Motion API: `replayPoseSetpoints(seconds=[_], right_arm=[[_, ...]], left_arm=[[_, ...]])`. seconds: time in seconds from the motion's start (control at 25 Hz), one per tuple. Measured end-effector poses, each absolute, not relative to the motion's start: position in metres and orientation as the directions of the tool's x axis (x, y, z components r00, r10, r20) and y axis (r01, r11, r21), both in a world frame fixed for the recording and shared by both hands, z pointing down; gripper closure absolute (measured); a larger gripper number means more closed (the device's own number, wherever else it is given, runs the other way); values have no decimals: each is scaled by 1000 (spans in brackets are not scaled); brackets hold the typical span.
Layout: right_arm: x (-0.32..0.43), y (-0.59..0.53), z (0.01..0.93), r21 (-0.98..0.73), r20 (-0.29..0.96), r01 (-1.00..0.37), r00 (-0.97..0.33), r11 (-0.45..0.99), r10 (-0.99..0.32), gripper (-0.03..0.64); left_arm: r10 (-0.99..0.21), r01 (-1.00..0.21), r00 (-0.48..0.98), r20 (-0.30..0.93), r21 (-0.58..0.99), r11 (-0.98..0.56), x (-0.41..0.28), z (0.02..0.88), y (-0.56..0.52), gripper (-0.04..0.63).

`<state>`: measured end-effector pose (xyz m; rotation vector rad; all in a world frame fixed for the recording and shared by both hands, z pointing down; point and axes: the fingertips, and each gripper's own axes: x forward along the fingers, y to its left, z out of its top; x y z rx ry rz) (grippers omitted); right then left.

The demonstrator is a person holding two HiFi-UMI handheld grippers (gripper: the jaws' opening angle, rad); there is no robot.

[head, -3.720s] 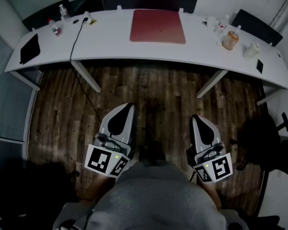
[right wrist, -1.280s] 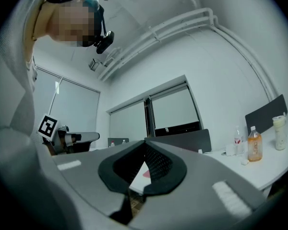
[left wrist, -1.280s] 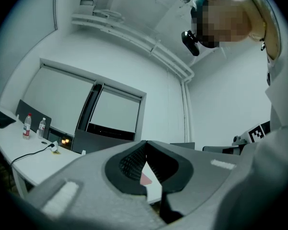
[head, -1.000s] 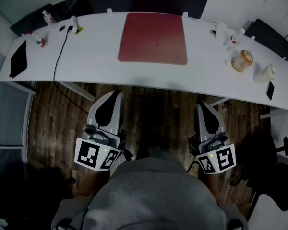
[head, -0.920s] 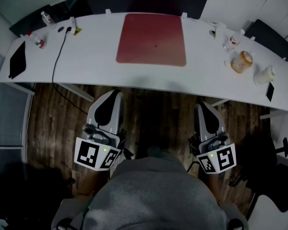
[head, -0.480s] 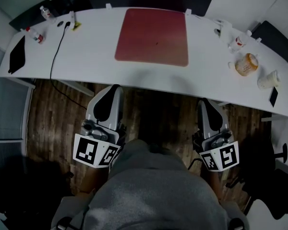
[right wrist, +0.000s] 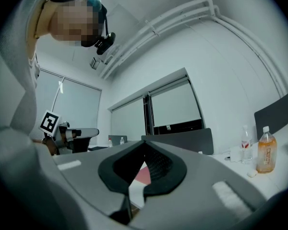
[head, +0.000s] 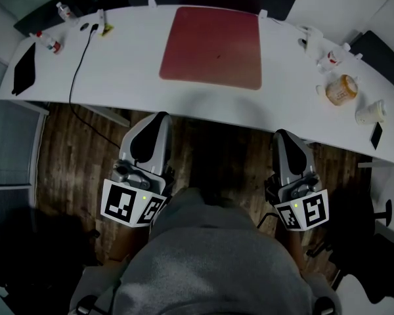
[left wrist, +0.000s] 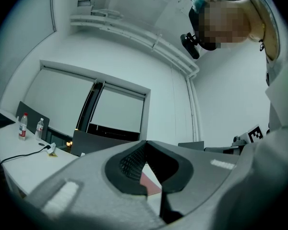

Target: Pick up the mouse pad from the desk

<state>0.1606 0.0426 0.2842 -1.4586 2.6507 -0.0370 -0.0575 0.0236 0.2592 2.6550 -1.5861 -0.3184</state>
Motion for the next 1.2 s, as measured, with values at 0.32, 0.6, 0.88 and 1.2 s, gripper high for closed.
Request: replayPoseSetpoints(seconds=[0.32,0.6,0.88,1.2], right_arm=[[155,39,291,-80,-76,-816,-567,572,-820,617],[155,28,298,-90,-69,-801,-588,592,-806,617],[146,3,299,-76,-80,-797,-595,600,-800,617],[150,-52,299,-58,-67,-832,-548,552,-834,617]], left_arm=[[-885,-877,446,-135,131,-462,-64,268,20,597],[-892,-886,438,-113,115,-449,-68,272,23,597],[-891,-886,440,-109,110,-451,-76,279,1,597],[-864,-857,488,-125,118,-501,-77,280,-70,597]])
